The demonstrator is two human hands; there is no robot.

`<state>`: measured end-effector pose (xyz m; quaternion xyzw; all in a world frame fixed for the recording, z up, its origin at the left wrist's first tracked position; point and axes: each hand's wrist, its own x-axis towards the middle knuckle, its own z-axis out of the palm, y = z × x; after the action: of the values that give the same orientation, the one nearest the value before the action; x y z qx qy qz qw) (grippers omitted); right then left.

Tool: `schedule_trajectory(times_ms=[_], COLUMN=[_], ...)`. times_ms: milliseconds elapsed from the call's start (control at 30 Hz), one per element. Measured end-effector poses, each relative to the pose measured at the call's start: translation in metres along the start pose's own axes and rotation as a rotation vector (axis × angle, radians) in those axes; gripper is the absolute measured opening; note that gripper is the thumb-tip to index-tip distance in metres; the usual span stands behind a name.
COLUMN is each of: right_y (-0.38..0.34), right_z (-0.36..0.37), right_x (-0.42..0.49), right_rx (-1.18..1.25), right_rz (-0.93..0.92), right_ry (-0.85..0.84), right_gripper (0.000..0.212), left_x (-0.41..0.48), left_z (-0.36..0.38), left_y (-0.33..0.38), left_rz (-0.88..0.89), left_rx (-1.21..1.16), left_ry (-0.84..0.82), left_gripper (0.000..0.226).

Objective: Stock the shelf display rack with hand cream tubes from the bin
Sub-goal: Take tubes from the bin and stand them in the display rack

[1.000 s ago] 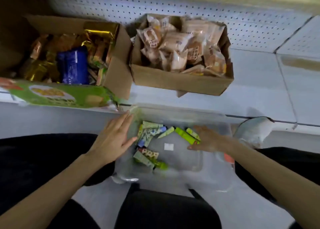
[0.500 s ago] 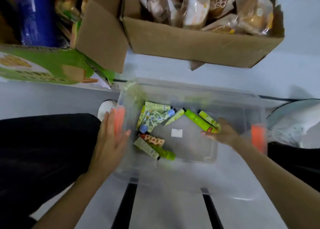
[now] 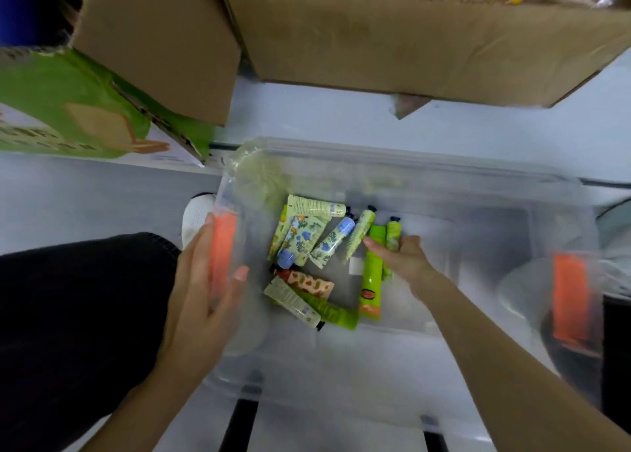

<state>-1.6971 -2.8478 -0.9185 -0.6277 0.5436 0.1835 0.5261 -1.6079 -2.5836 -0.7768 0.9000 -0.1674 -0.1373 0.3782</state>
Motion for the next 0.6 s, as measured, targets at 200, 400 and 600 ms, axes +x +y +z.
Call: schedule_trajectory(times_ms=[200,400,600], right_y=[-0.009,-0.032,-0.044], right_z=[0.028,0.057,0.083], right_x=[0.0,-0.016,-0.027], right_rx=[0.224,0.389,0.543], right_rz=[0.072,0.089,0.066], right_ry=[0.088,0.021,-0.079], right_gripper=[0.118,0.082,0.068], left_x=[0.001,0.002,0.001], left_z=[0.0,0.0,-0.001], left_y=[-0.002,-0.004,-0.005], left_rz=[0.009,0.04,0.03], left_rx=[0.019,0.004,-0.029], left_ry=[0.011,0.018,0.004], left_gripper=[0.061,0.059,0.059])
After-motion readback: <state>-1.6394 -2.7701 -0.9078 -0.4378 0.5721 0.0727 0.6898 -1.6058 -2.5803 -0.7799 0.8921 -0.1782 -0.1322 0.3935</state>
